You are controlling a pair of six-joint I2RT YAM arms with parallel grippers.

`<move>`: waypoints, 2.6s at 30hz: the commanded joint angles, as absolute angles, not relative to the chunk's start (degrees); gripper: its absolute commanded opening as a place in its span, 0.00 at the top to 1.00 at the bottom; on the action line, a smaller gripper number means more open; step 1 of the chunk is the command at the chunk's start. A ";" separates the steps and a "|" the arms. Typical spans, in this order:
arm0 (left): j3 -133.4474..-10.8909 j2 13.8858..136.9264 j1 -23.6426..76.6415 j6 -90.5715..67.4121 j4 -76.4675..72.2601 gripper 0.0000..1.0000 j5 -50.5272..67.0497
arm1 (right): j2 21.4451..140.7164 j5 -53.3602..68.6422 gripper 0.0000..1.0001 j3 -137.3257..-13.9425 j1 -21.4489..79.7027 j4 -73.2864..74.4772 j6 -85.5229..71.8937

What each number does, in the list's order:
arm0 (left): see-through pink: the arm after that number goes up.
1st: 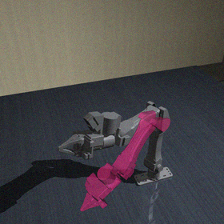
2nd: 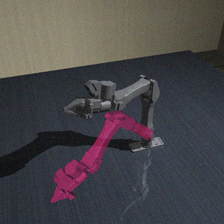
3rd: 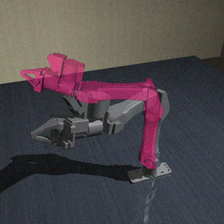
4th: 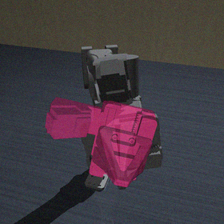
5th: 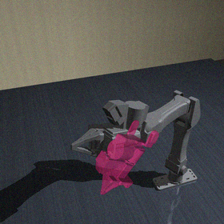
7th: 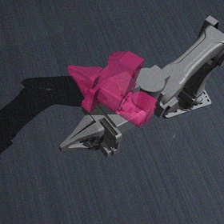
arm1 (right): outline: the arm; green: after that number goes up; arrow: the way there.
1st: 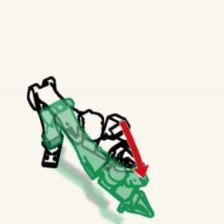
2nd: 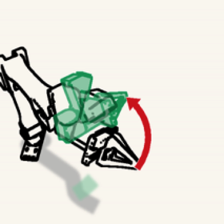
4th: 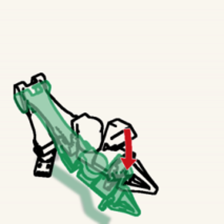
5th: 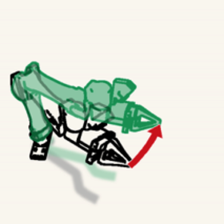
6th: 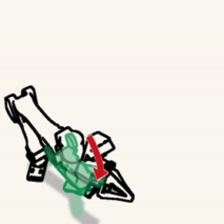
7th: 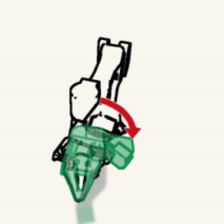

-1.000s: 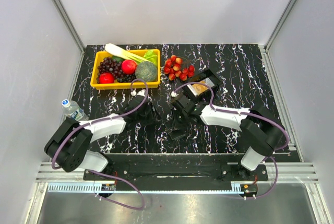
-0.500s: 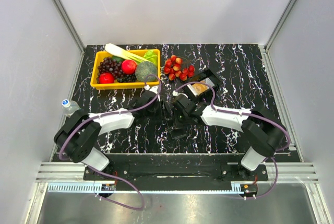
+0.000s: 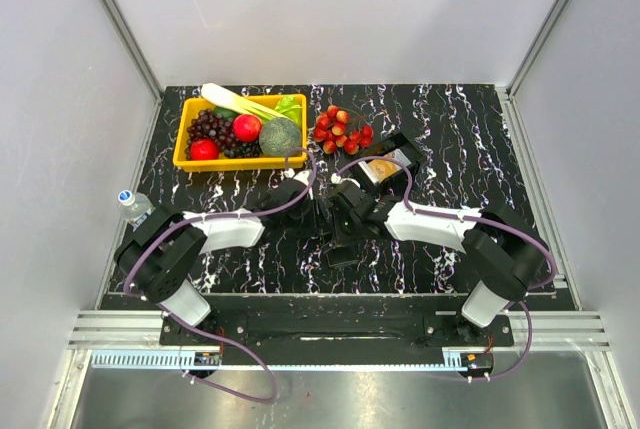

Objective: Put the credit cards into the card holder
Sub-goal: Close the card holder at the center of the board.

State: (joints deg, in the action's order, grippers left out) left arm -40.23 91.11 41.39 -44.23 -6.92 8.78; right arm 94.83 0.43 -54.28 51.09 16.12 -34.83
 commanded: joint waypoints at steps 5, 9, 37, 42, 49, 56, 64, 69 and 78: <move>-39.29 88.85 42.01 -45.61 -13.27 0.81 11.68 | 93.43 -2.11 1.00 -53.44 51.33 14.68 -35.16; -38.58 91.49 42.36 -46.23 -15.38 0.85 14.23 | 93.34 -2.28 1.00 -53.26 51.24 14.68 -35.24; -36.04 96.42 43.15 -46.67 -12.66 0.98 9.58 | 92.90 1.39 1.00 -51.33 50.45 13.10 -38.32; -36.12 96.15 43.24 -46.76 -12.66 0.98 9.49 | 93.43 3.34 1.00 -49.93 48.78 11.69 -38.85; -36.21 96.24 43.24 -46.76 -12.66 0.98 9.49 | 90.62 2.55 1.00 -49.48 47.99 11.69 -37.97; -36.30 96.33 43.16 -46.67 -12.39 0.98 9.41 | 90.79 2.46 1.00 -48.61 47.46 12.30 -38.32; -36.56 95.89 43.16 -46.58 -12.04 0.99 9.32 | 91.41 3.08 1.00 -48.25 47.46 12.83 -38.67; -36.56 96.15 43.16 -46.49 -11.95 0.99 9.40 | 89.13 2.82 1.00 -47.46 47.46 13.27 -38.94; -36.65 96.07 43.16 -46.49 -12.13 0.99 9.40 | 91.23 3.43 1.00 -46.14 47.02 11.69 -39.03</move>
State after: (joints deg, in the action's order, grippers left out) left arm -37.50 94.76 42.74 -48.05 -17.15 12.47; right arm 90.76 3.79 -47.40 47.81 11.07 -39.11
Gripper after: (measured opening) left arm 0.024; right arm 0.008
